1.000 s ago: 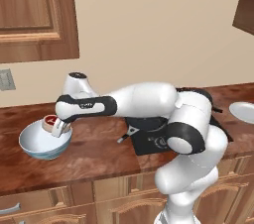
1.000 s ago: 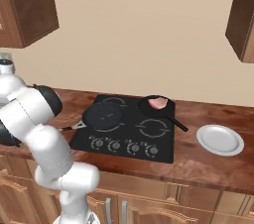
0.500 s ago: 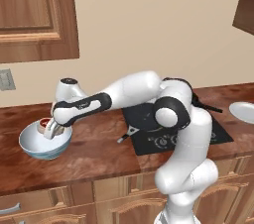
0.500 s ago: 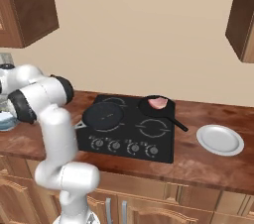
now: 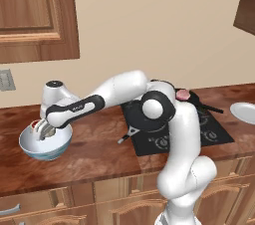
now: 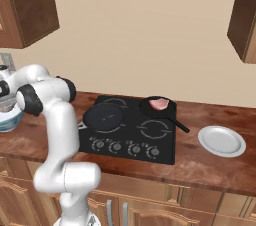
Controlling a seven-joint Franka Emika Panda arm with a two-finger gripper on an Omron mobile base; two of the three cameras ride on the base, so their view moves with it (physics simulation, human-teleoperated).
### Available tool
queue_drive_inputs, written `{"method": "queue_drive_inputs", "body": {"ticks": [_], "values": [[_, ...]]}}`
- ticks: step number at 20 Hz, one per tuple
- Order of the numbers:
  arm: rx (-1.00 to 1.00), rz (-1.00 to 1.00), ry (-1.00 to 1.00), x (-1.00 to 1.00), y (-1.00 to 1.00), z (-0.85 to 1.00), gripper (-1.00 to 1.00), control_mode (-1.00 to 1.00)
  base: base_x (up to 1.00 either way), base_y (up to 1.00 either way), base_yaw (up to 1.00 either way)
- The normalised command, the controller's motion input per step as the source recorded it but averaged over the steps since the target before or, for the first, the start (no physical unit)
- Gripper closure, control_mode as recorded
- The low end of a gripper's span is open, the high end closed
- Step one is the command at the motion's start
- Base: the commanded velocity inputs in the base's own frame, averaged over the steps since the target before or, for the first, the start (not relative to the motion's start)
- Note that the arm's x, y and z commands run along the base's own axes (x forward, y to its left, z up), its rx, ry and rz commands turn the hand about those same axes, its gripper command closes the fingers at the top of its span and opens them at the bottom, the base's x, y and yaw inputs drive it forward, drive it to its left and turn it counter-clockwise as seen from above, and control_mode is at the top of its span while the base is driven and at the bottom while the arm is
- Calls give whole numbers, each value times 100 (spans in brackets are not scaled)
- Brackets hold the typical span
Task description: Place one of the steaks on the plate and the other in the bowl. Then place the bowl in the fridge.
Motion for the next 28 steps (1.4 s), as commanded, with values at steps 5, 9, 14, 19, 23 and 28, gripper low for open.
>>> {"method": "queue_drive_inputs", "body": {"ticks": [5,9,14,19,23,28], "values": [[-2,-9,2,6,0,-20,-100,-100,0,0,0],[0,-8,0,3,-2,9,-100,-100,0,0,0],[5,-5,0,-44,-8,26,-100,-100,0,0,0],[17,0,0,-99,-34,18,-100,-100,0,0,0],[14,-14,-5,-84,-84,48,-100,-100,0,0,0],[6,-41,-1,-22,-100,11,-100,-100,0,0,0]]}}
